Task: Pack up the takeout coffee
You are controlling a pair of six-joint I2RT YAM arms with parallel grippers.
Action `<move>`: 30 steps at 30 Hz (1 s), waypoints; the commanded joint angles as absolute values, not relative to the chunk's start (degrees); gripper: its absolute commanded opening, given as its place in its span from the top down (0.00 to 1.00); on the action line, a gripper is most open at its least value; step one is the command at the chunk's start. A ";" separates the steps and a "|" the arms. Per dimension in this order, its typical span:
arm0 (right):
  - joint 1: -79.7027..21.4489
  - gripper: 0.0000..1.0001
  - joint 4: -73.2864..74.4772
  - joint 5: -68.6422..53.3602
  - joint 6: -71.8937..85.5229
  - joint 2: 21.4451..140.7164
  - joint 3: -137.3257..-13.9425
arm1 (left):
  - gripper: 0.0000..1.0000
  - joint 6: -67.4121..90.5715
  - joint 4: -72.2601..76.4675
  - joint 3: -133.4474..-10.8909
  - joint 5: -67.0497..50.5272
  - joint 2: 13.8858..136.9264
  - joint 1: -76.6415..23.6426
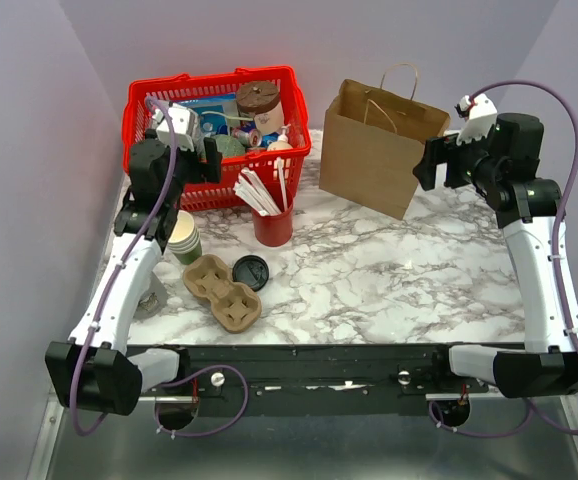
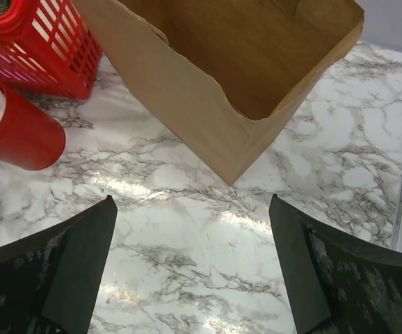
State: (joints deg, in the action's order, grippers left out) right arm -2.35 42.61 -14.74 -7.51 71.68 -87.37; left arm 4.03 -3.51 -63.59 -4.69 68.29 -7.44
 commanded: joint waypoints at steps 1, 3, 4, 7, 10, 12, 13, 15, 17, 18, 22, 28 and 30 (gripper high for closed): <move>-2.29 0.00 43.07 -16.25 -7.82 71.72 -89.12 | 0.01 -1.12 -11.39 -70.92 -16.06 65.13 -7.12; -2.29 0.00 43.24 -18.79 -10.35 71.72 -88.95 | 0.01 -3.77 -15.62 -72.59 -21.26 63.47 -7.21; -2.29 0.00 43.16 -20.03 -11.76 71.46 -88.42 | 0.01 -6.82 -20.69 -72.86 -22.31 62.67 -7.38; -2.29 0.00 43.16 -27.14 -18.70 69.35 -85.62 | 0.03 -14.56 -35.34 -73.82 -28.55 59.51 -7.91; -2.29 0.01 43.24 -33.91 -22.76 67.51 -83.50 | 0.05 -21.87 -48.80 -75.06 -29.96 57.66 -8.35; -2.37 0.01 43.24 -37.16 -23.20 67.33 -82.01 | 0.09 -30.21 -56.47 -77.25 -31.28 58.09 -9.14; -2.46 0.01 43.24 -37.87 -22.94 67.67 -81.65 | 0.09 -32.15 -63.21 -78.04 -30.68 58.53 -9.49; -2.90 0.01 43.24 -39.37 -22.33 67.94 -80.69 | 0.12 -36.36 -69.05 -79.98 -29.01 60.19 -10.54; -3.60 0.01 43.24 -39.90 -21.97 68.46 -80.16 | 0.15 -36.83 -74.60 -80.59 -25.41 61.43 -11.16; -3.78 0.01 43.24 -40.25 -21.45 68.73 -79.90 | 0.19 -36.57 -75.66 -80.51 -24.27 62.74 -11.60; -4.48 0.01 43.33 -41.22 -21.09 69.61 -79.89 | 0.24 -31.05 -73.32 -79.89 -15.75 65.38 -12.30; -4.92 0.01 43.33 -41.22 -20.66 70.31 -80.33 | 0.31 -26.99 -79.70 -90.34 -8.36 76.54 -12.83; -5.01 0.01 43.33 -41.48 -20.57 70.49 -80.16 | 0.31 -24.97 -80.51 -93.07 -6.69 79.35 -12.83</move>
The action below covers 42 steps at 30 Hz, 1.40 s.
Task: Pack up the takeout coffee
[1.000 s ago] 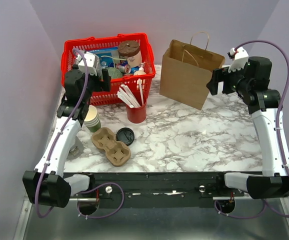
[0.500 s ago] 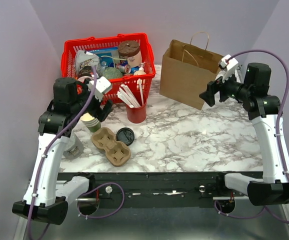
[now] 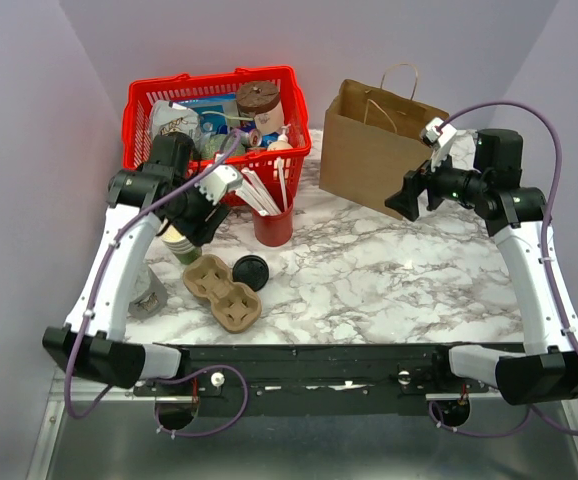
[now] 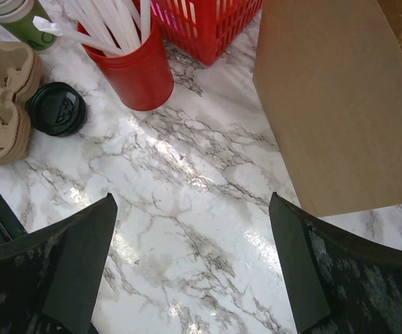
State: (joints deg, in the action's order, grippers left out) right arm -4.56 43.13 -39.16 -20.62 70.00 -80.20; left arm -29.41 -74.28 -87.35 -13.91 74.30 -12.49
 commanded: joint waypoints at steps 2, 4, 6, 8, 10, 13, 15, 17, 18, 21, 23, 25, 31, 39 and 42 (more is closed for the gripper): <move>-5.01 0.01 43.33 -41.57 -20.30 70.58 -80.07 | 0.31 -24.09 -81.38 -93.95 -4.23 80.68 -12.83; -5.10 0.01 43.33 -41.75 -20.13 70.84 -80.07 | 0.31 -23.03 -82.35 -93.69 -1.95 82.44 -12.92; -5.18 0.01 43.33 -41.66 -19.78 71.10 -80.24 | 0.35 -21.37 -81.48 -92.46 -0.45 83.14 -12.83; -5.19 0.01 43.33 -41.57 -19.77 71.28 -80.33 | 0.35 -19.96 -79.55 -91.94 2.63 83.23 -12.83; -5.19 0.01 43.33 -41.49 -19.69 71.28 -80.42 | 0.37 -18.90 -78.58 -92.11 2.99 83.41 -12.74; -5.27 0.00 43.33 -41.66 -19.60 71.54 -80.33 | 0.39 -18.63 -78.75 -92.02 2.55 84.37 -12.48; -5.19 0.00 43.24 -41.66 -19.51 71.89 -80.33 | 0.41 -18.81 -78.40 -90.71 3.16 84.99 -12.31; -5.19 0.00 43.24 -41.84 -19.42 72.07 -80.24 | 0.46 -18.90 -78.05 -90.70 3.43 85.78 -12.30; -5.27 0.00 43.24 -41.92 -19.42 72.24 -80.24 | 0.49 -18.81 -77.87 -91.05 3.25 86.39 -12.30; -5.27 0.00 43.33 -42.01 -19.42 72.33 -80.07 | 0.49 -18.28 -77.43 -93.60 3.25 87.97 -12.22; -5.19 0.00 43.24 -41.49 -19.42 71.90 -79.37 | 0.49 -18.46 -77.87 -95.09 3.43 88.85 -12.22; -5.19 0.00 43.24 -41.05 -19.60 71.28 -78.84 | 0.50 -18.54 -78.31 -95.54 3.25 89.91 -12.13; -5.27 0.00 43.24 -39.99 -19.69 70.58 -77.43 | 0.52 -18.63 -77.69 -95.27 1.85 91.23 -10.29; -5.27 0.00 43.15 -40.52 -19.16 71.54 -77.78 | 0.59 -19.34 -77.78 -93.08 0.09 92.72 -8.18; -5.19 0.00 43.15 -40.52 -19.07 71.89 -77.96 | 0.61 -19.60 -77.61 -92.64 0.09 93.16 -7.74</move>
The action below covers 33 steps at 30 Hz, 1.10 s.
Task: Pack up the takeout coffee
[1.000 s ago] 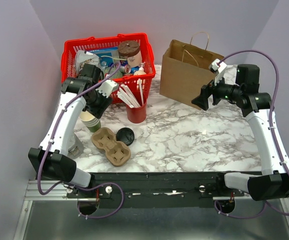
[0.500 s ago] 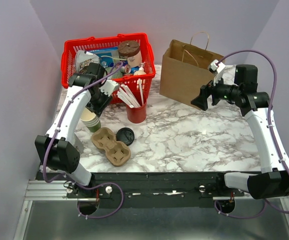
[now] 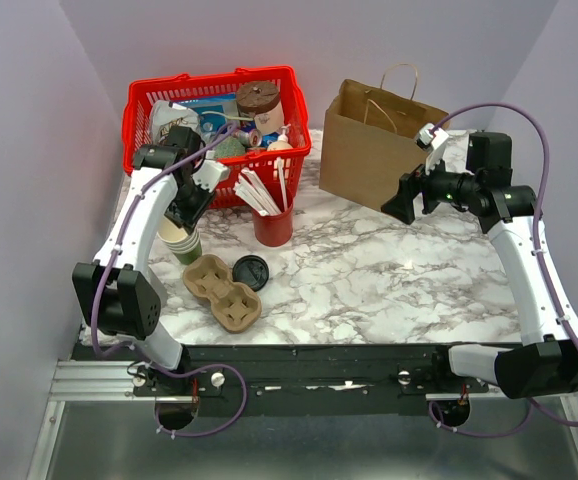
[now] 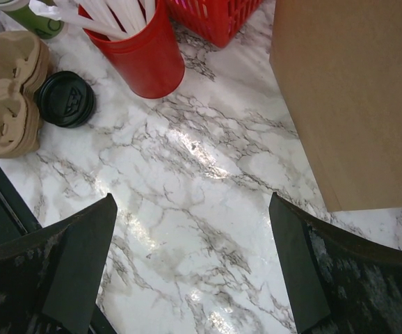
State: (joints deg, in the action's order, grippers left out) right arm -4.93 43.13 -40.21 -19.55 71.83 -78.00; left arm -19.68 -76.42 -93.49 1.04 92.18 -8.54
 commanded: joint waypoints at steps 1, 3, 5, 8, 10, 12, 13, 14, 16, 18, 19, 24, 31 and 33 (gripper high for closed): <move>-5.27 0.00 43.15 -40.43 -19.07 71.98 -78.05 | 0.61 -19.60 -77.61 -92.64 -1.83 93.34 -7.65; -5.27 0.00 43.15 -40.43 -19.16 72.07 -78.05 | 0.62 -19.60 -77.87 -92.72 -2.98 93.86 -7.47; -5.27 0.00 43.15 -40.25 -19.25 72.25 -77.96 | 0.62 -19.51 -78.13 -92.72 -4.04 94.13 -7.47; -5.27 0.00 43.07 -40.25 -19.34 72.77 -77.87 | 0.64 -19.69 -78.31 -92.72 -4.13 94.74 -7.38; -5.27 0.00 43.15 -40.43 -19.34 72.86 -77.87 | 0.67 -19.69 -78.40 -92.81 -4.13 95.18 -7.21; -5.27 0.00 43.07 -40.43 -19.42 73.04 -77.96 | 0.68 -19.78 -78.49 -92.90 -4.13 95.45 -7.21; -5.27 0.00 43.15 -40.43 -19.51 73.21 -78.05 | 0.69 -19.78 -78.57 -92.90 -4.04 95.62 -7.21; -5.36 0.00 42.98 -40.43 -19.60 73.39 -78.05 | 0.70 -19.78 -78.75 -92.90 -4.13 95.80 -7.21; -5.27 0.00 43.07 -40.43 -19.69 73.65 -78.22 | 0.74 -19.60 -78.75 -93.08 -4.04 95.98 -7.12; -5.27 0.00 43.07 -40.60 -19.69 73.83 -78.49 | 0.76 -19.60 -78.84 -93.34 -3.78 95.89 -7.12; -5.27 0.00 43.07 -40.52 -19.77 74.09 -78.57 | 0.77 -19.60 -78.84 -93.43 -3.69 95.98 -7.12; -5.36 0.00 43.15 -40.61 -19.86 74.79 -79.19 | 0.83 -19.77 -79.19 -93.17 -3.08 95.98 -7.12; -5.27 0.00 43.07 -41.31 -19.69 75.67 -80.07 | 0.92 -20.13 -78.93 -92.90 -1.85 95.19 -7.12; -5.27 0.00 43.07 -41.40 -19.69 75.94 -80.16 | 0.99 -20.13 -78.93 -93.25 -1.23 94.75 -7.12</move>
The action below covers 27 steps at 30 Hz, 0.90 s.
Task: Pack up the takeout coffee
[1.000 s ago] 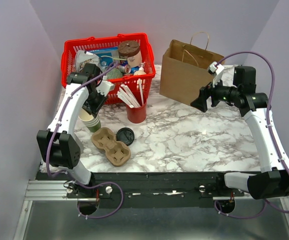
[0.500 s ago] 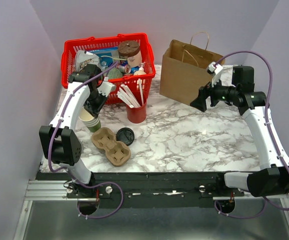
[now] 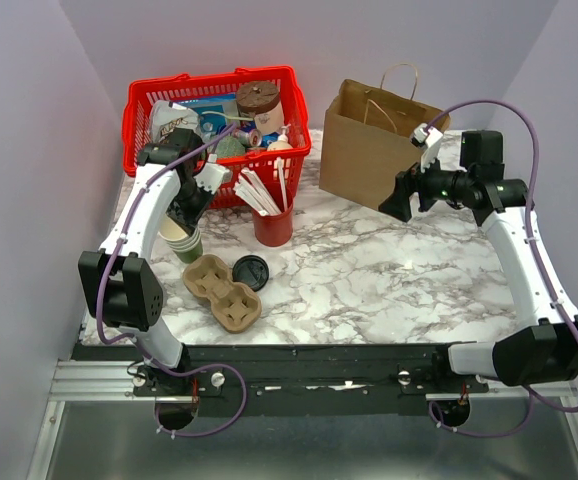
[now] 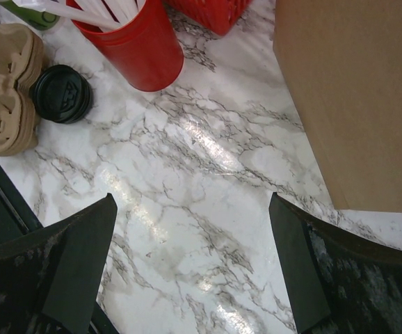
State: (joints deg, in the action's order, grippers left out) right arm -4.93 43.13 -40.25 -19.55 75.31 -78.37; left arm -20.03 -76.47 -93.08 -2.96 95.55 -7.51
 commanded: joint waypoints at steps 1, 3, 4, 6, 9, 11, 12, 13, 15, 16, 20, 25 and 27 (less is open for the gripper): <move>-5.36 0.00 43.07 -41.57 -19.69 76.11 -80.24 | 1.00 -20.30 -79.10 -93.43 -1.06 94.49 -7.12; -5.36 0.00 42.98 -41.66 -19.69 76.20 -80.33 | 1.00 -20.48 -79.28 -94.21 -0.44 93.96 -7.12; -5.36 0.00 42.98 -41.75 -19.69 76.20 -80.33 | 1.00 -20.65 -79.28 -94.48 -0.44 93.78 -7.03; -5.45 0.00 42.98 -41.84 -19.69 76.38 -80.51 | 1.00 -20.74 -79.37 -95.01 1.56 93.34 -7.12; -5.62 0.00 42.98 -42.01 -19.78 76.38 -80.33 | 1.00 -21.44 -79.98 -96.23 3.25 93.08 -7.12; -5.54 0.00 42.89 -41.92 -19.86 76.38 -80.42 | 1.00 -21.62 -80.50 -97.11 4.39 92.99 -7.12; -5.62 0.00 42.80 -42.01 -19.86 76.46 -80.16 | 1.00 -21.80 -80.86 -97.90 4.74 92.90 -7.12; -5.62 0.00 42.54 -41.84 -19.60 76.38 -80.16 | 1.00 -21.88 -81.21 -98.35 4.92 92.90 -7.12; -5.71 0.00 42.28 -41.92 -19.51 76.29 -79.89 | 1.00 -22.15 -82.00 -99.14 5.18 92.73 -7.12; -5.71 0.00 42.10 -41.84 -19.34 76.29 -79.89 | 1.00 -22.41 -81.91 -98.97 5.19 92.55 -7.12; -5.71 0.00 42.19 -42.01 -19.34 76.73 -80.15 | 1.00 -23.55 -80.95 -97.65 9.12 91.32 -7.56; -5.71 0.00 42.01 -42.10 -19.25 77.08 -80.42 | 1.00 -25.40 -76.82 -95.28 15.64 88.95 -7.73; -5.80 0.00 42.10 -42.10 -19.25 77.17 -80.68 | 1.00 -24.44 -79.09 -97.63 12.42 89.21 -8.44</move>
State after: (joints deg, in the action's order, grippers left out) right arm -5.32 43.00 -40.40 -19.53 76.47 -78.70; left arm -23.99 -76.47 -96.03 9.69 91.33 -7.66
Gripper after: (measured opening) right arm 0.996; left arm 0.009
